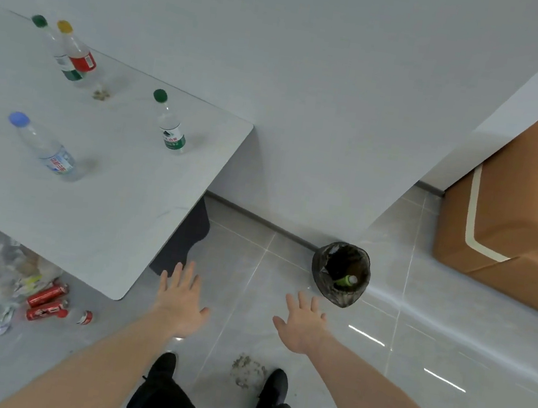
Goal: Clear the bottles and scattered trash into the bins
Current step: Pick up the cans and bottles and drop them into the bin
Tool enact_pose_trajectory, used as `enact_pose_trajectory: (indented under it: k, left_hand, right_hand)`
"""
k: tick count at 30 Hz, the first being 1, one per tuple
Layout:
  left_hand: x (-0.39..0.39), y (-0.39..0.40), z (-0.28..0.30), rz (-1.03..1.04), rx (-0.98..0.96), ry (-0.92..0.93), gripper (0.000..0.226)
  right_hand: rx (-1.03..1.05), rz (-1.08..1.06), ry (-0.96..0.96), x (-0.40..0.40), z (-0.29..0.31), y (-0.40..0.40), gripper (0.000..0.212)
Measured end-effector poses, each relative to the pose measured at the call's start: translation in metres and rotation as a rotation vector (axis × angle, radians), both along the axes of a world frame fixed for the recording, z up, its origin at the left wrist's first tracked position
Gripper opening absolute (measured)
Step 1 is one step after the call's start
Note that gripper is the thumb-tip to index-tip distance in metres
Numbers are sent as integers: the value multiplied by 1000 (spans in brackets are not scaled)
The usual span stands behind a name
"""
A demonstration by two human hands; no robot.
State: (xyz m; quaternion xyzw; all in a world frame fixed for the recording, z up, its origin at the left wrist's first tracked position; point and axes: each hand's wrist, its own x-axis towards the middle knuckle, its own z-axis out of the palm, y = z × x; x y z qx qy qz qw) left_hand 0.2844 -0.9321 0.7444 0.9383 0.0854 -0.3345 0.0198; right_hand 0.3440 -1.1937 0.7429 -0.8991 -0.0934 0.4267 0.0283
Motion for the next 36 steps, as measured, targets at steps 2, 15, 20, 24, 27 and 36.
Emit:
enact_pose_trajectory:
  k: [2,15,20,24,27,36]
  left_hand:
    - [-10,29,-3,-31,-2,-13,83]
    - [-104,213,-6,-218,40,-1,87]
    - [-148,243,-9,-162,12,-38,88]
    - [-189,265,-4,-122,-2,-47,87]
    - [-221,287,0,-104,-14,-41,87]
    - [-264,368,7,-66,19,-106,85]
  right_hand:
    - [-19,-7,-16,-15,-1,27,70]
    - [-42,-139,-19,-154,-8,199,70]
    - [-20,-117,-45,-190,-8,226,70]
    - [-6,-79,-58,-221,-11,247,69]
    - [5,-61,-45,-250,-12,266,69]
    - [43,-67,-106,-281,6,338,69]
